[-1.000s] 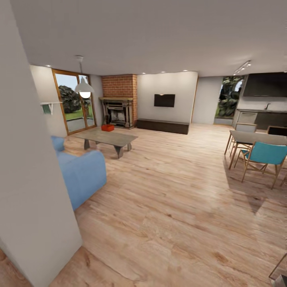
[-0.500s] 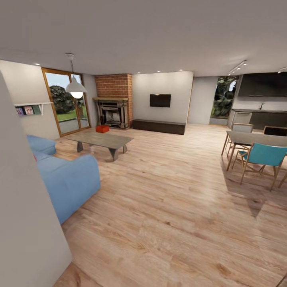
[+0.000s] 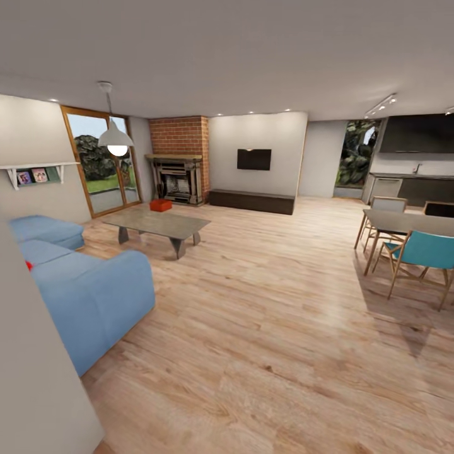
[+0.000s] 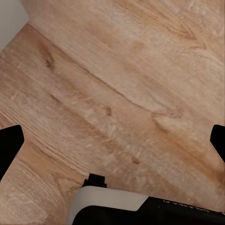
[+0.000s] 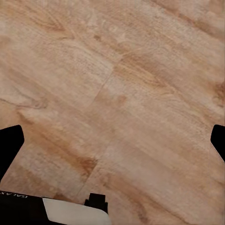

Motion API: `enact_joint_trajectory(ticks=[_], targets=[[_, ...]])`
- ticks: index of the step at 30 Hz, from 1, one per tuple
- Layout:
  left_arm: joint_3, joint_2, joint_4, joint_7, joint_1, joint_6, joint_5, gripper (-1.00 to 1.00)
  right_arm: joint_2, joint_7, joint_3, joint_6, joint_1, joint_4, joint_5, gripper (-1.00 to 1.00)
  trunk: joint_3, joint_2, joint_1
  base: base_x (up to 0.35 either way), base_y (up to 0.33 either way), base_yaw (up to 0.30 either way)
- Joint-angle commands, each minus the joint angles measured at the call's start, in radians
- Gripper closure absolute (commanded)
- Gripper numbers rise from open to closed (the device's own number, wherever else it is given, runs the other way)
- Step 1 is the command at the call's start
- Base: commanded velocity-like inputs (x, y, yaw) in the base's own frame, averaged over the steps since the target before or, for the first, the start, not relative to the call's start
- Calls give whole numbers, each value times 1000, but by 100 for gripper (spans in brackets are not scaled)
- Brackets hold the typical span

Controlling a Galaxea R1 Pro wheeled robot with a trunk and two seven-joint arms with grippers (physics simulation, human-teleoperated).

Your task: Move the two storage containers from the living room to the garage. In the garage, place one container on the floor and stack the other container on top of it (either order is fine).

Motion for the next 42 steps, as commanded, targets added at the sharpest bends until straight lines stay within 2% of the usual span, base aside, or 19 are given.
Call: enact_joint_trajectory(ticks=[1, 36, 42], targets=[[2, 0, 5, -1, -2, -7, 4, -100, 0, 0, 7, -7, -2, 4, 1, -100, -1, -1, 1, 326, 0, 0], [2, 5, 5, 0, -2, -7, 4, -100, 0, 0, 7, -7, -2, 5, 0, -100, -1, -1, 1, 325, 0, 0], [2, 5, 5, 0, -2, -7, 4, -100, 0, 0, 7, -7, -2, 4, 0, -100, 1, -1, 1, 325, 0, -193]])
